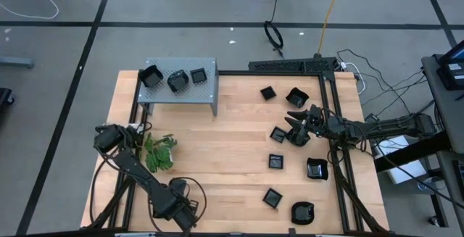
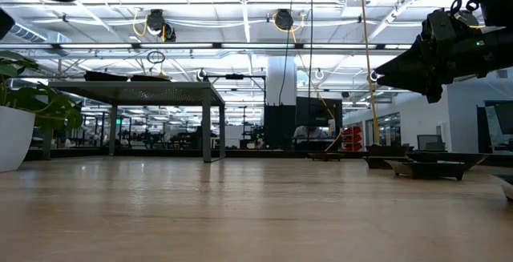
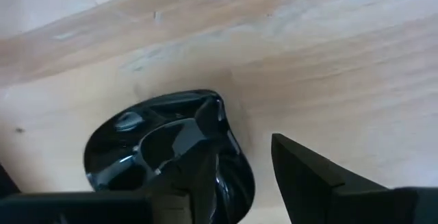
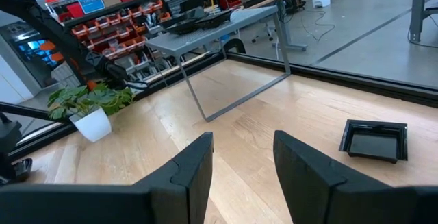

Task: Pick & Place Mini shaped plates
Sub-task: Stack the leaf shaped plate on top of the leaf plate on the shelf

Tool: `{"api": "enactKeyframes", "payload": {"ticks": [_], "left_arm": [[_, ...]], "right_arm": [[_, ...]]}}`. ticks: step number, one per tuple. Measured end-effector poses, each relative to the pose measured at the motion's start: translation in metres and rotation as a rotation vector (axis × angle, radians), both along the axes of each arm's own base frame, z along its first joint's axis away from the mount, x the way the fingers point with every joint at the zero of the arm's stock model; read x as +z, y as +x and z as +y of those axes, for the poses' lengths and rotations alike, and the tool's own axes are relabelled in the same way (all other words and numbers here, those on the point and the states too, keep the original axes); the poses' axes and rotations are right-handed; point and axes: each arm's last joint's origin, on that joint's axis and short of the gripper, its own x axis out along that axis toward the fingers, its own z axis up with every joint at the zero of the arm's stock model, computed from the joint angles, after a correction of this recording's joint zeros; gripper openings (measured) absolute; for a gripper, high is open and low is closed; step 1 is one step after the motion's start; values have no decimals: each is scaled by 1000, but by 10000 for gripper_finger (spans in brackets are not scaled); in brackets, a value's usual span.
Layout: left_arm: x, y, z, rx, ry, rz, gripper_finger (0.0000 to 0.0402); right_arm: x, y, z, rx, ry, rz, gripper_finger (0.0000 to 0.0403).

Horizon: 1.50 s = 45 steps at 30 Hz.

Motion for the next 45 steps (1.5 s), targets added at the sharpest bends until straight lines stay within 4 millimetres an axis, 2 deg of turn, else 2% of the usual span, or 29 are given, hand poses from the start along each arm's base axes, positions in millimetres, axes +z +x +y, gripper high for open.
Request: {"api": "enactKeyframes", "payload": {"ticks": [5,22,26,31,33,39,45], "left_arm": [[-12,3,-1,1,16,24,147],[-12,1,6,-17,36,99,144],[-12,1,7,-24,36,100,109],[-12,-1,8,-25,49,119,27],[-12,0,9,-19,46,118,9],[-1,16,7,-89,-8,49,5],[29,43,6,-223,64,-169,5]], "right_arm": [[0,0,0,0,0,0,142],[0,0,0,0,0,0,142],[0,0,0,0,0,0,142],[0,0,0,0,0,0,142],[0,0,0,0,0,0,142],[0,0,0,0,0,0,142],[0,0,0,0,0,0,142]]}}
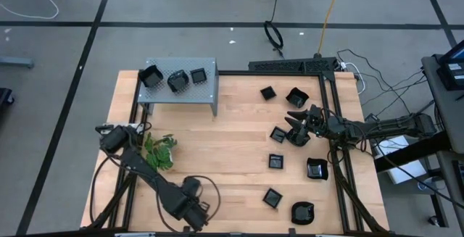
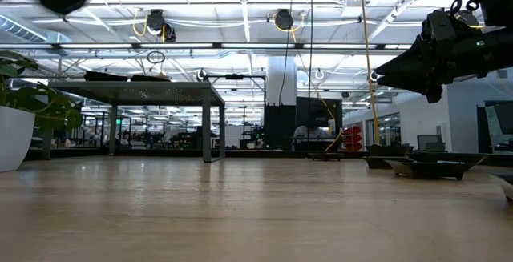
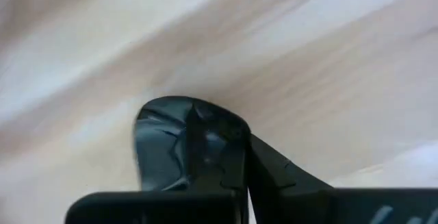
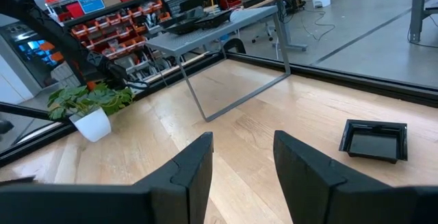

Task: Pick & Place Mini shaped plates
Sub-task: Stack the leaf shaped plate on top of the leaf plate on the shelf

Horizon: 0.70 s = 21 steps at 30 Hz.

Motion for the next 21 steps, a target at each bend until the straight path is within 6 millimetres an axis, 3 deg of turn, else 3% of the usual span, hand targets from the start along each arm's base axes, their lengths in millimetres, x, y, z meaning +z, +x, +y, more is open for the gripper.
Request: {"api": "enactKeyframes", "payload": {"ticks": [8,16,21], "left_arm": [[49,37,24,-307,255,-203,7],[86,68,76,-675,428,-115,8],[107,91,119,-738,449,-117,9]], "right_arm": [[0,0,0,0,0,0,142],[0,0,0,1,0,0,142],[0,0,0,0,0,0,142]]}}
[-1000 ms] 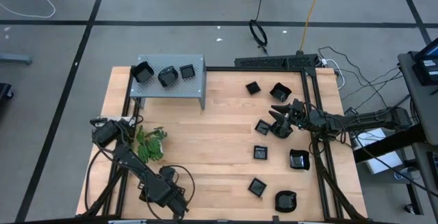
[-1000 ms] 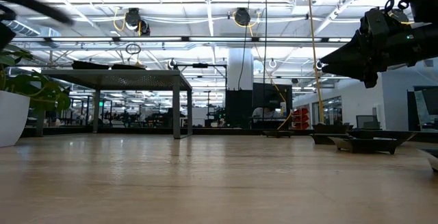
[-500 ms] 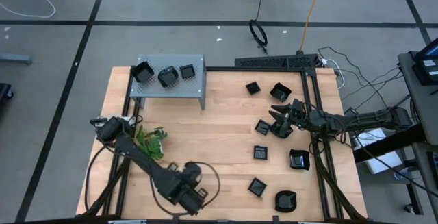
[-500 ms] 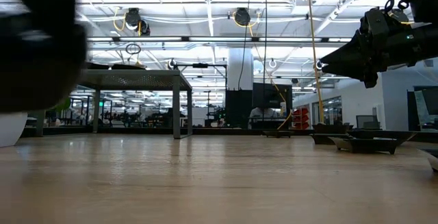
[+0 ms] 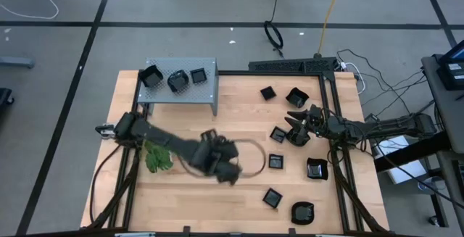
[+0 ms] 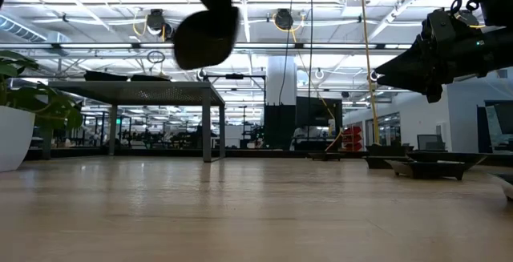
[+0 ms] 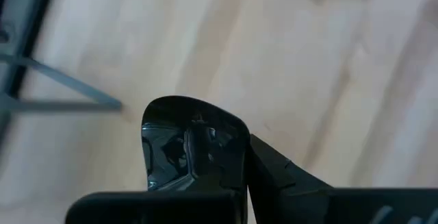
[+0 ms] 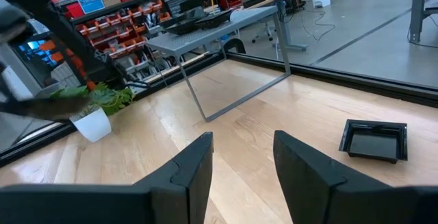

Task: Pick & Place Mini shaped plates
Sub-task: Stack the leaf shaped plate on top of the leaf plate on the shelf

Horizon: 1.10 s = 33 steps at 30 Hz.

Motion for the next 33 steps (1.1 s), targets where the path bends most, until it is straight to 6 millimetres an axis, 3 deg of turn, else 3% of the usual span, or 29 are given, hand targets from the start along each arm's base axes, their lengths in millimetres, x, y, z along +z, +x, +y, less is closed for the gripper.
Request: {"api": "enactKeyframes", "payload": {"ticks": [7,15,24,33], "left_arm": [[17,19,64,67,15,-18,5],[22,22,127,213,20,-4,4],[52,-2,183,349,91,-60,5],[96,-50,220,462,226,-107,4]], "right_arm": [[0,0,0,0,0,0,142],[0,0,0,1,0,0,142],[0,0,0,0,0,0,142],[0,0,0,1,0,0,142]]}}
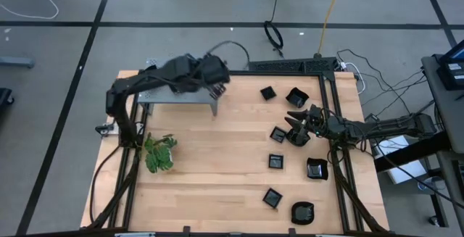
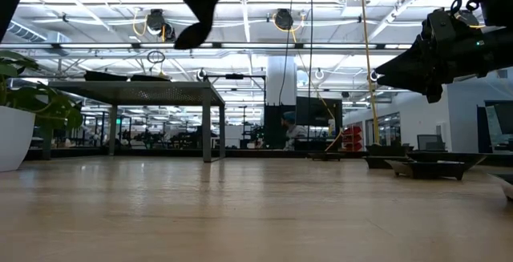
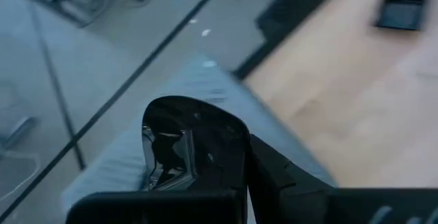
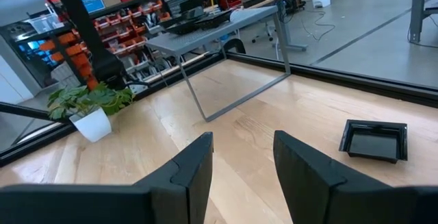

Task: Pick & Place Mini shaped plates
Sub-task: Stack the leaf shaped plate on top of the leaf plate on the shelf

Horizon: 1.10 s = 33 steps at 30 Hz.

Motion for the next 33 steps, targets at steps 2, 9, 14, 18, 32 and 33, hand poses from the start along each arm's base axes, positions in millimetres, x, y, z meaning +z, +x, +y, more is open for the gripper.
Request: {"api": "enactKeyframes", "payload": {"ticks": [2,9,14,18,32,33], "left_arm": [[3,-9,8,41,12,16,5],[3,-33,39,218,6,66,6],[-5,-42,58,352,-60,8,11],[-11,-46,67,445,-180,-72,23],[-34,-45,67,830,-307,-281,21],[-34,-45,67,843,-306,-291,21]], "right_arm": [[0,0,0,0,0,0,142],[0,0,0,-1,0,0,142],[0,0,0,0,0,0,142],[0,0,0,0,0,0,142],[0,0,0,-1,0,0,142],[0,0,0,-1,0,0,142]]}}
